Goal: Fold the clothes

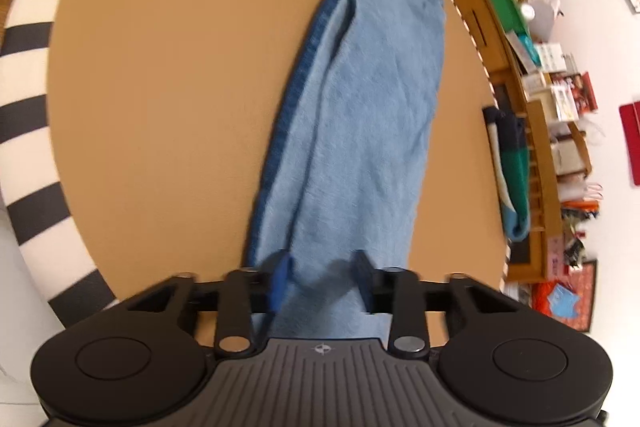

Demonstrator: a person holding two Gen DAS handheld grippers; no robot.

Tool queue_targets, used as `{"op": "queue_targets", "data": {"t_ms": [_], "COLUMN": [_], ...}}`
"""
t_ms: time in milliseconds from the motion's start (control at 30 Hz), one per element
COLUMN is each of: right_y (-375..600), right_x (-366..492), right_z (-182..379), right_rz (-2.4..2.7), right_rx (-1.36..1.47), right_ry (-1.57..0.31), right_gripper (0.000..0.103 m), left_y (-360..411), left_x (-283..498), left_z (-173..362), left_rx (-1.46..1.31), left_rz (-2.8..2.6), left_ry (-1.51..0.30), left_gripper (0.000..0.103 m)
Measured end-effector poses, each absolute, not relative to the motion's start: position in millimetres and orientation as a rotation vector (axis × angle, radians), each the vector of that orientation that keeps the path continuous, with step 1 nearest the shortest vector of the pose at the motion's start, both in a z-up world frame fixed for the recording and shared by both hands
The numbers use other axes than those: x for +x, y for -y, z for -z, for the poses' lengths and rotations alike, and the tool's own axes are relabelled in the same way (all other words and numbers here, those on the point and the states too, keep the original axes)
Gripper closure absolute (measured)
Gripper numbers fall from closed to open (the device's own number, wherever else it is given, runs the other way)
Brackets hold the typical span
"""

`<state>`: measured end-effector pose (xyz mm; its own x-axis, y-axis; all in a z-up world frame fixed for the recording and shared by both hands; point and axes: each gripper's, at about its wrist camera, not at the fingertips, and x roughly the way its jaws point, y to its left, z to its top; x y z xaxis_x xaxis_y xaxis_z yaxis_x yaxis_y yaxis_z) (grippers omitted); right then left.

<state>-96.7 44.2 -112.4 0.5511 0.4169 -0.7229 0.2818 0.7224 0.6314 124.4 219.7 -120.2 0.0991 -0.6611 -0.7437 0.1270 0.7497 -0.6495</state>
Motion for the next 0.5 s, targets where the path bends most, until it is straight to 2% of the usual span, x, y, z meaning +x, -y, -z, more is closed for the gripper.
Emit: {"op": "queue_targets", "data": {"t_ms": [133, 333, 500], "right_y": [-45.5, -46.0, -36.0], "right_x": [-94.9, -95.7, -92.0], "right_z": [111.5, 102.4, 87.6], "right_rz": [-0.087, -0.051, -0.001], "right_rx": [0.786, 0.758, 0.758], "right_ry": [-1.016, -0.995, -0.916], "right_gripper": [0.056, 0.049, 0.048], "left_y": [-230.0, -235.0, -239.4], "left_x": [113.3, 94.8, 84.2], "left_z": [113.8, 93.4, 79.4], "left_rx": [-0.516, -0.488, -0.427], "left_rz": [0.614, 0.648, 0.595], "left_ry": [-1.262, -1.137, -1.033], "left_gripper": [0.098, 0.100, 0.100]}}
